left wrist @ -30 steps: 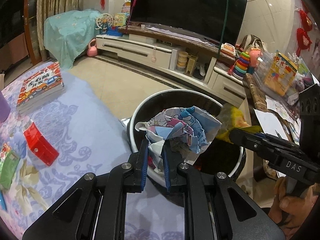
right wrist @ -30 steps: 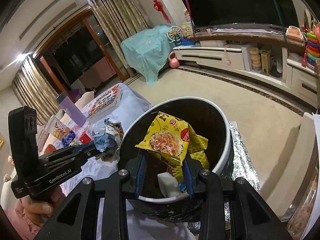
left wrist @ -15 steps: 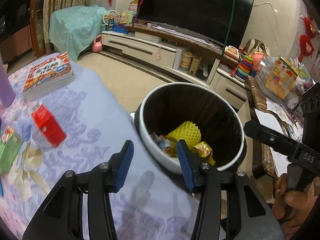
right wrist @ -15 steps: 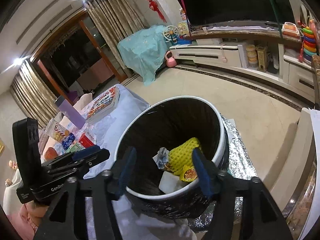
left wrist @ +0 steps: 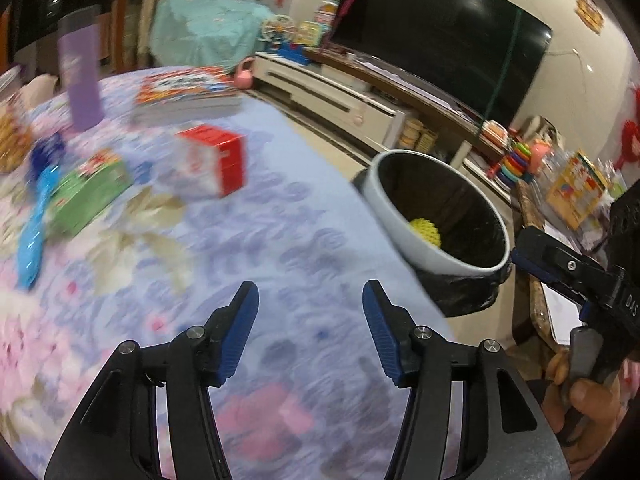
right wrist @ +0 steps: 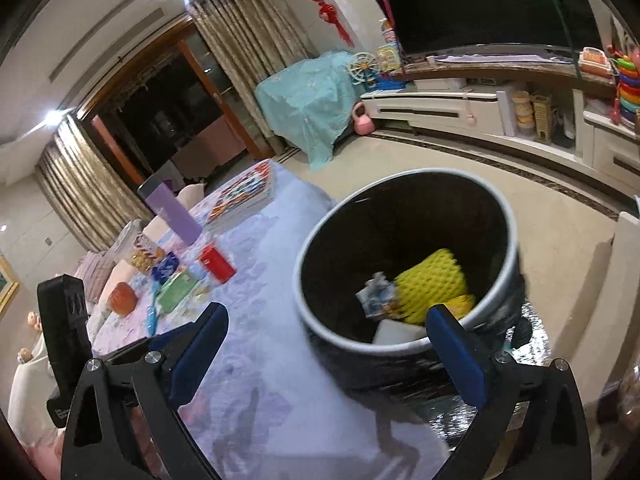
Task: Collect trash
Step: 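Grasp the blue hairbrush with the left tool while the right tool grasps the red juice carton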
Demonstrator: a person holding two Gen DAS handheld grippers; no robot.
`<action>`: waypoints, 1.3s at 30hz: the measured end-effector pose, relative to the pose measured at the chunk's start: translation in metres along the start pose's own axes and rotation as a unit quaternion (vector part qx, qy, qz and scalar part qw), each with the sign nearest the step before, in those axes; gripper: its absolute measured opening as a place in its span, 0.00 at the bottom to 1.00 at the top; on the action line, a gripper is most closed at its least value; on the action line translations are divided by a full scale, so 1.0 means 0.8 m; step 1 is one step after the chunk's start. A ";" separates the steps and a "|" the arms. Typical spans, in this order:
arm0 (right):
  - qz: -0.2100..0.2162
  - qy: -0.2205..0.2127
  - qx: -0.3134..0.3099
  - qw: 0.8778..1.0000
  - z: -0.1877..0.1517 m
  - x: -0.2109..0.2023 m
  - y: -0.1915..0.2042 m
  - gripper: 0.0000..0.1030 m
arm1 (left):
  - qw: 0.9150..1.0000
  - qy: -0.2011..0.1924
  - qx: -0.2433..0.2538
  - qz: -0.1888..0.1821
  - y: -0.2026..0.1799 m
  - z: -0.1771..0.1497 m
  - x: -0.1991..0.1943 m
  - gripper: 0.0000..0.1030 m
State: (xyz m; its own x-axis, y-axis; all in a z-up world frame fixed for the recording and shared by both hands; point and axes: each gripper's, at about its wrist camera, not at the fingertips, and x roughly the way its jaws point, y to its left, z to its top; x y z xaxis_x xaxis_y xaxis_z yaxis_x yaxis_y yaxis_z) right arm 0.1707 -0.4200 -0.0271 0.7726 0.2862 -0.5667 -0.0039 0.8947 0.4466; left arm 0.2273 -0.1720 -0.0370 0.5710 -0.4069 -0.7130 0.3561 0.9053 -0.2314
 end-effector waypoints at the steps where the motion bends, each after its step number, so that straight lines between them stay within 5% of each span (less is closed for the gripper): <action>1: 0.004 -0.001 -0.004 1.000 -0.002 0.001 0.007 0.97 | 1.000 -0.001 -0.008 0.004 0.009 -0.004 -0.005 0.53; 16: 0.042 0.032 -0.059 0.997 -0.039 0.051 0.102 0.97 | 0.995 -0.008 -0.077 0.057 0.114 -0.046 -0.048 0.55; 39: 0.051 0.057 -0.111 0.991 -0.045 0.109 0.152 0.97 | 0.986 -0.014 -0.128 0.104 0.198 -0.055 -0.061 0.63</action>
State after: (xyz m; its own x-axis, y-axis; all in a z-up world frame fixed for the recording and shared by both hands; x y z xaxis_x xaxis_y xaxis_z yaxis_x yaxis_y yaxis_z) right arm 0.2148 -0.2736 -0.0469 0.6842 0.4041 -0.6071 -0.2265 0.9090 0.3498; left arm 0.2237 -0.0034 -0.0680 0.6333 -0.2089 -0.7452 0.0327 0.9692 -0.2440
